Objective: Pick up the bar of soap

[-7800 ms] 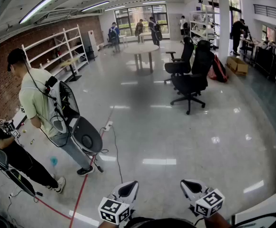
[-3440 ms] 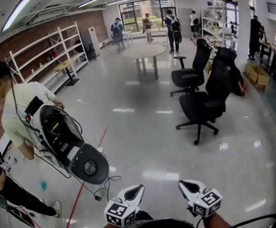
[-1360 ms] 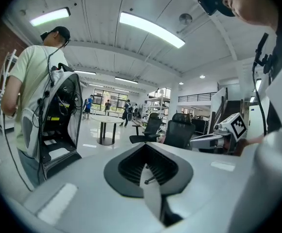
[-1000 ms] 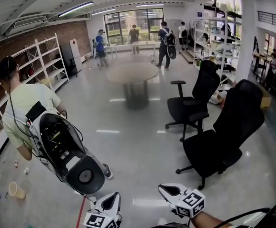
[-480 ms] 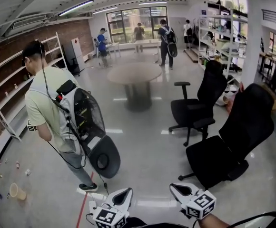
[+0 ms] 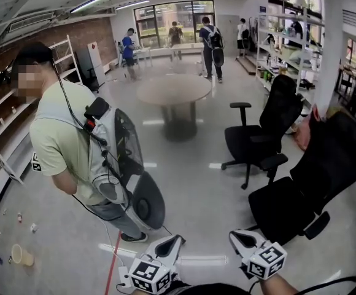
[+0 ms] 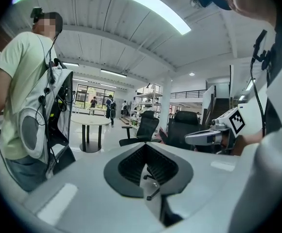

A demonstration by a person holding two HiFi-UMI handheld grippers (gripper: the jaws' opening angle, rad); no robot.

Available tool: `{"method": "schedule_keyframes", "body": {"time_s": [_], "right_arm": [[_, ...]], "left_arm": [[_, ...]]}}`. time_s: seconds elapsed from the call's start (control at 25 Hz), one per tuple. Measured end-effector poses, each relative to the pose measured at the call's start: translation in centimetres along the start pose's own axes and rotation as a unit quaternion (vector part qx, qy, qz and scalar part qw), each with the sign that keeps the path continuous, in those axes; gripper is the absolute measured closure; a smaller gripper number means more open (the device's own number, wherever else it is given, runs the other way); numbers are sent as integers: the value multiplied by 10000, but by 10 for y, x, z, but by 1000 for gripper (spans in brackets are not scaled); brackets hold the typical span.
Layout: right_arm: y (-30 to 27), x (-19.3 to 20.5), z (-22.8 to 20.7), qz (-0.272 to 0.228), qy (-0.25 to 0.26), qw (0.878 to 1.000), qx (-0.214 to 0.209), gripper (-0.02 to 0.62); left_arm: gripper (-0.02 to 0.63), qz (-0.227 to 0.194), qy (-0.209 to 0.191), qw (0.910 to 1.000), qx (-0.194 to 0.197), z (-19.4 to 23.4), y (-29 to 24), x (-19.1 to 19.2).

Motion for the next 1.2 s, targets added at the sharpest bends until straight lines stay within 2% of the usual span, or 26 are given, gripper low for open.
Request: {"method": "schedule_keyframes", "body": {"time_s": [0.36, 0.6, 0.72, 0.96, 1.2], "right_arm": [[-100, -56, 10, -83, 93, 9996, 249, 589], [-148, -48, 40, -94, -15, 9984, 551, 591], [-168, -46, 40, -101, 69, 9980, 618, 591], [-188, -62, 29, 31, -11, 9978, 667, 591], [-249, -68, 23, 191, 64, 9993, 316, 591]], "left_arm": [[598, 4, -155, 9978, 651, 91, -35, -54], [598, 93, -227, 9949, 980, 146, -20, -47], [598, 81, -325, 9950, 937, 177, -28, -44], [598, -12, -103, 9971, 754, 214, -37, -63], [598, -22, 25, 9983, 577, 252, -49, -64]]}}
Point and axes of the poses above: the fingertips, and each gripper's own axes: y backward along the fingers, z to its left, x out of its underside, the point moved 4 cm from there along y, backward along the fingers, and after that the axes turned 5 degrees about x, right-handed, at the moved point
